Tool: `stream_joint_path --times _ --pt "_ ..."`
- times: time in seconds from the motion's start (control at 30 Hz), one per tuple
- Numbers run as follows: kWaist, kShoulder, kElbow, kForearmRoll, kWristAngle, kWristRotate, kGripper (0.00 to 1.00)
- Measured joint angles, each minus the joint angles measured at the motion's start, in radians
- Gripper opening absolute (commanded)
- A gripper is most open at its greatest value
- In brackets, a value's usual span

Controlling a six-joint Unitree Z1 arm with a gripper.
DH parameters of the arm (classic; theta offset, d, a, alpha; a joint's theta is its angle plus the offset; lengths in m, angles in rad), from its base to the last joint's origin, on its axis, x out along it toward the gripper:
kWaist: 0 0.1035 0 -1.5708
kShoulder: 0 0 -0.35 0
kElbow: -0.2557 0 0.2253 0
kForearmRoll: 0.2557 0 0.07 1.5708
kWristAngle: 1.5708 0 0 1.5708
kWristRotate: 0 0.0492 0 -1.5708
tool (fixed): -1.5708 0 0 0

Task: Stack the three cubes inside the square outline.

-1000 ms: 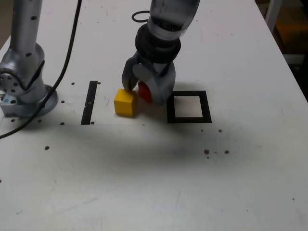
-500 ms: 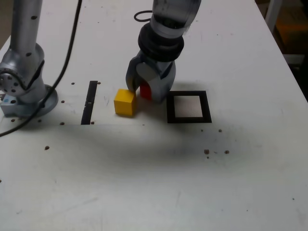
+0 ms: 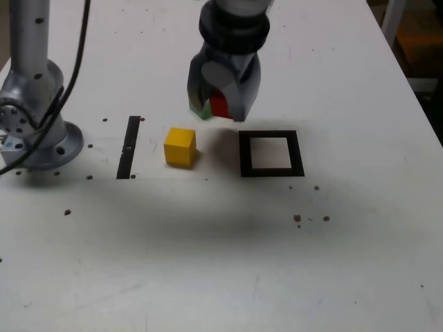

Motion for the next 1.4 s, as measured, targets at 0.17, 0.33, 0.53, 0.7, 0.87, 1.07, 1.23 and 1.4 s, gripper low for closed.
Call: stream_joint_path --times 0.17,0.33,0.53,0.7,0.87,1.07,1.23,1.4 --pt "0.000 -0.002 -0.054 0.023 -0.041 -0.036 0.22" --pt "-0.018 -0.001 -0.104 0.023 -0.076 -0.108 0.22" --pt "-0.043 0.028 -0.158 0.023 -0.099 -0.186 0.22" --pt "-0.058 0.073 -0.171 0.032 -0.123 -0.264 0.22" --pt "-0.061 0.116 -0.189 0.033 -0.147 -0.303 0.22" --pt "-0.064 0.159 -0.216 0.032 -0.151 -0.326 0.22" --pt "-0.070 0.205 -0.230 0.028 -0.151 -0.337 0.22" --pt "-0.070 0.234 -0.237 0.027 -0.150 -0.355 0.22"
